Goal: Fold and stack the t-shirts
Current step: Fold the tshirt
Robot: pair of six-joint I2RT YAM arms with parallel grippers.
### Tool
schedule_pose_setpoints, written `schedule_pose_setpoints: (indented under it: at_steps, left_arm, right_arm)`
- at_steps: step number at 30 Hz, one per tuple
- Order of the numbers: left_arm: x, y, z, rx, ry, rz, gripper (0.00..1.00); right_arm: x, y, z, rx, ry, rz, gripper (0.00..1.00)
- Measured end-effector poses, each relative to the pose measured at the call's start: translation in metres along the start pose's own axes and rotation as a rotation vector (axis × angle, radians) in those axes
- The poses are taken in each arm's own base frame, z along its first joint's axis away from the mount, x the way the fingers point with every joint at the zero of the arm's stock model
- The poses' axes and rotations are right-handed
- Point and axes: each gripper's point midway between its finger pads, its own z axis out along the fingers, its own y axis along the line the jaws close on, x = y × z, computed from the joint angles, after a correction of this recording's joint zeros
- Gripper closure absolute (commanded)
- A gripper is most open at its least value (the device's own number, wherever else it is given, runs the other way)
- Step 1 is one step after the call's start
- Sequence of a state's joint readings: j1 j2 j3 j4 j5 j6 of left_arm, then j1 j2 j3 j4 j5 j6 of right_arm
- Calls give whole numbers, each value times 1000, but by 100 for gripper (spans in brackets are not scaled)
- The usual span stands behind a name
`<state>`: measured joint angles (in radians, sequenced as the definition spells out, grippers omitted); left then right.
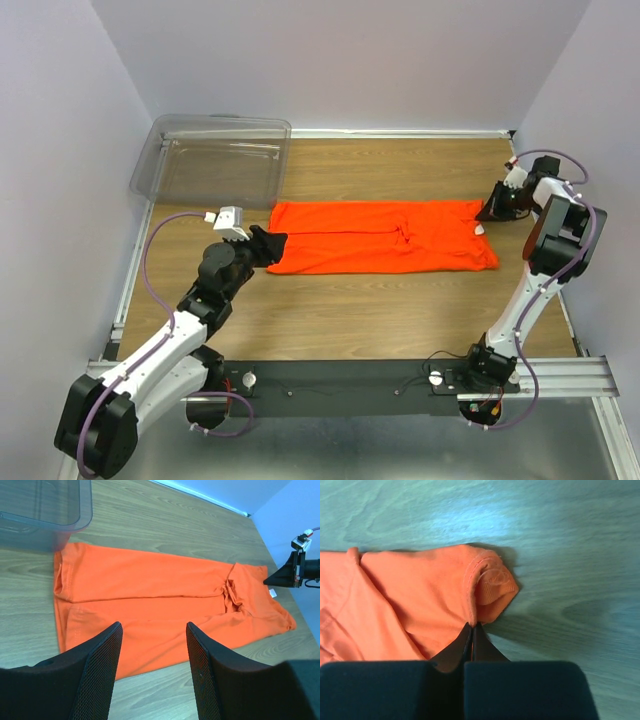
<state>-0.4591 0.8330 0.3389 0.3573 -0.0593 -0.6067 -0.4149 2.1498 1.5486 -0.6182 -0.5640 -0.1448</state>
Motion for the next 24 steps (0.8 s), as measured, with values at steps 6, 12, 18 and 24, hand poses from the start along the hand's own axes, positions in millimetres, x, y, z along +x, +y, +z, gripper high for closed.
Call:
schedule_pose_setpoints:
  at_steps: [6,12,18,24]
  left_arm:
    - [-4,-2,-4,5,-10,-4,38]
    - [3,1,-2,-7,16,-6,38]
    - [14,4,6,-33,85,-3,39]
    - [-3,-3,1,-27,55,0,38]
  right_arm:
    - [-24,-13,-3,81,-31,-35,99]
    - [-83,-37,3,169,-115,-99,90]
    - [-138,-59,19,291,-192,-184,50]
    - [-130,-42,11,347,-187,-240,44]
